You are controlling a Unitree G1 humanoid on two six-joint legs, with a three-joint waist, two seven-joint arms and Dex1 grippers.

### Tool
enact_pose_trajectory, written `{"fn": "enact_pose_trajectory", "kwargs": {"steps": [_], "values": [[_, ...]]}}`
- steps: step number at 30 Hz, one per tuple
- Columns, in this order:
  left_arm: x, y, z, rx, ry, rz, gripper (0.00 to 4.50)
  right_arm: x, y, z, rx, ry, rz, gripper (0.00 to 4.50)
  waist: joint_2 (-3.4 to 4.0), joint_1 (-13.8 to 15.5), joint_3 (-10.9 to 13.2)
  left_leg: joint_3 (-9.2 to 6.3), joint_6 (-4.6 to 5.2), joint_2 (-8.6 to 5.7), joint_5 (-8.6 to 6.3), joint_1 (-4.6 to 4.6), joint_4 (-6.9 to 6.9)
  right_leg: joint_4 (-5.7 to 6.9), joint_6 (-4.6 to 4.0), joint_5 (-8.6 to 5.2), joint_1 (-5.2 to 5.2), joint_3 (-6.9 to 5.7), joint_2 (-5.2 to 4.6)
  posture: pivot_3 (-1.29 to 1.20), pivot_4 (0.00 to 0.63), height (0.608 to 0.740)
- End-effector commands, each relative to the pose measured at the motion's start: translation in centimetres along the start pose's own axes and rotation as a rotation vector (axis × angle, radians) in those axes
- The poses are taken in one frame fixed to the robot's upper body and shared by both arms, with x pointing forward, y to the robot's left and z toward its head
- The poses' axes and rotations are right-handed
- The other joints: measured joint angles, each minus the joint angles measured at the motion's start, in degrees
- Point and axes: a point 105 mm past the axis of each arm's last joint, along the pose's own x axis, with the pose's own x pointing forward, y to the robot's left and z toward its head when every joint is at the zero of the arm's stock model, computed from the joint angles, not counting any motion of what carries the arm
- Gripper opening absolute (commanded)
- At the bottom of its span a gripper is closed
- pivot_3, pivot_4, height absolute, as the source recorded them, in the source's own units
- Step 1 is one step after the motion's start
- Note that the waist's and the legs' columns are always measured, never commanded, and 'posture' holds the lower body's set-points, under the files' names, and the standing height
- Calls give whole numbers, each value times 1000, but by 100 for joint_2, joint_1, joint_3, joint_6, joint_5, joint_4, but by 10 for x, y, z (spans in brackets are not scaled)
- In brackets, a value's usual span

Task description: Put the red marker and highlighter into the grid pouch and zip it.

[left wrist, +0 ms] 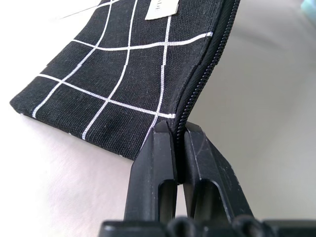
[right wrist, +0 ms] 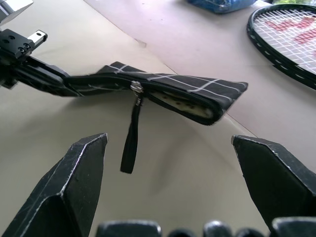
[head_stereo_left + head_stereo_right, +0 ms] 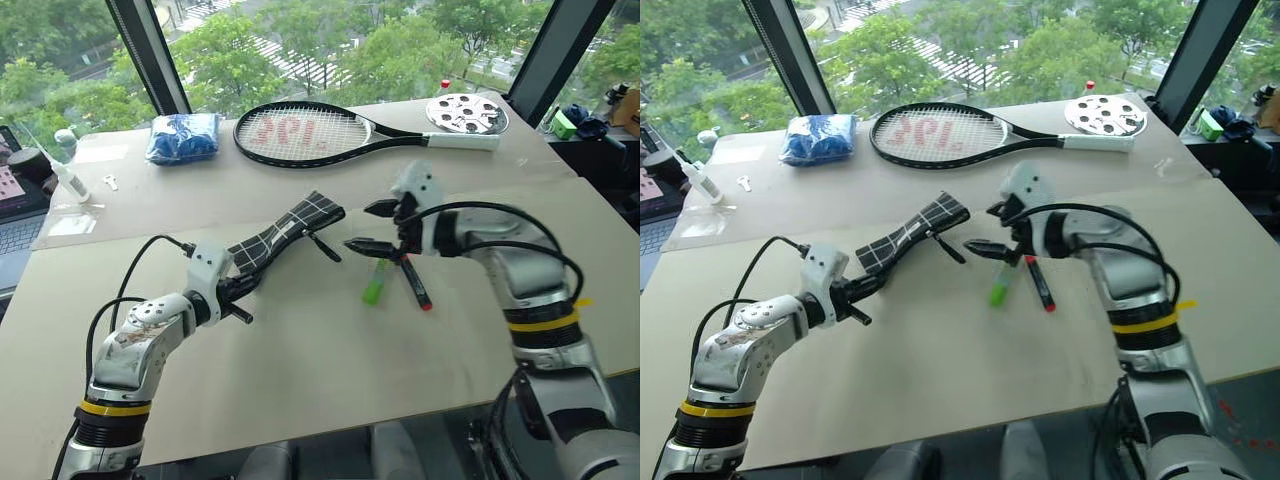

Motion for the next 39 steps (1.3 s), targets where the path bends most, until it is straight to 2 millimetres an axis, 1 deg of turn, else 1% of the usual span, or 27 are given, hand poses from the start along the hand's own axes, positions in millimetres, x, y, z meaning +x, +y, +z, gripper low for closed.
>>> {"fn": "enact_pose_trajectory", "kwargs": {"steps": [1, 3, 6, 9, 12, 15, 21, 25, 30, 33, 38, 39], "values": [[-13, 2, 17, 60, -50, -30, 0, -24, -13, -2, 3, 23, -84, 4469, -1, 20, 0, 4, 2, -1, -1, 0, 1, -1, 0, 0, 0, 2, -1, 0, 150, 740], [-16, 1, 18, 61, -49, -48, 0, -34, -15, -13, 25, 66, -121, 4469, -1, 54, 1, 7, 3, -1, -2, 0, 2, -2, 0, 0, 3, 3, -1, 0, 150, 740], [-18, -9, 17, 48, -42, -104, 0, -53, -15, -31, 88, 127, -185, 4469, -3, 89, 2, 8, 8, -1, -4, -1, 4, -4, 1, 0, 6, 2, -4, 0, 150, 740], [-17, -15, 12, 43, -24, -139, 0, -63, -18, -44, 134, 165, -254, 4469, -4, 135, 2, 13, 14, -3, -8, -1, 8, -5, 2, 1, 7, 3, -7, 0, 150, 740], [-15, -17, 9, 47, -10, -156, 0, -61, -13, -53, 160, 188, -267, 4469, -4, 139, 2, 21, 15, -1, -8, 4, 10, -5, 1, 3, 12, 3, -6, 0, 150, 740], [-13, -16, 10, 50, -10, -153, 0, -56, -2, -64, 183, 207, -252, 4469, -5, 162, 3, 22, 17, 1, -9, 9, 10, -6, 1, 2, 22, 2, -5, 0, 150, 740], [-14, -16, 9, 53, -3, -153, 0, -52, 7, -84, 227, 243, -256, 4469, -5, 206, 3, 23, 22, -1, -12, 11, 19, -11, 6, 5, 32, 1, -6, 0, 150, 740], [-15, -17, 7, 54, 6, -158, 0, -55, 5, -105, 212, 315, -291, 4469, -5, 211, 3, 23, 22, -1, -12, 18, 18, -15, 6, 5, 41, 1, -6, 0, 150, 740], [-17, -20, 4, 58, 26, -185, 0, -53, 3, -118, 242, 332, -307, 4469, -6, 208, 4, 24, 24, 0, -13, 26, 17, -18, 7, 5, 50, 1, -5, 0, 150, 740], [-17, -20, 3, 68, 42, -190, 0, -53, -1, -130, 269, 350, -340, 3754, -8, 205, 3, 24, 26, 1, -14, 36, 17, -22, 7, 5, 60, 0, -3, 0, 150, 740], [-18, -18, 2, 88, 61, -189, 0, -56, -5, -137, 274, 364, -374, 2095, -14, 208, 0, 27, 35, 1, -20, 58, 13, -47, 8, 5, 80, 2, -2, 0, 150, 740], [-18, -17, 2, 92, 63, -188, 0, -56, -5, -137, 272, 363, -372, 1688, -15, 209, -1, 27, 35, 1, -20, 58, 13, -46, 8, 5, 81, 2, -3, 0, 150, 740]]}}
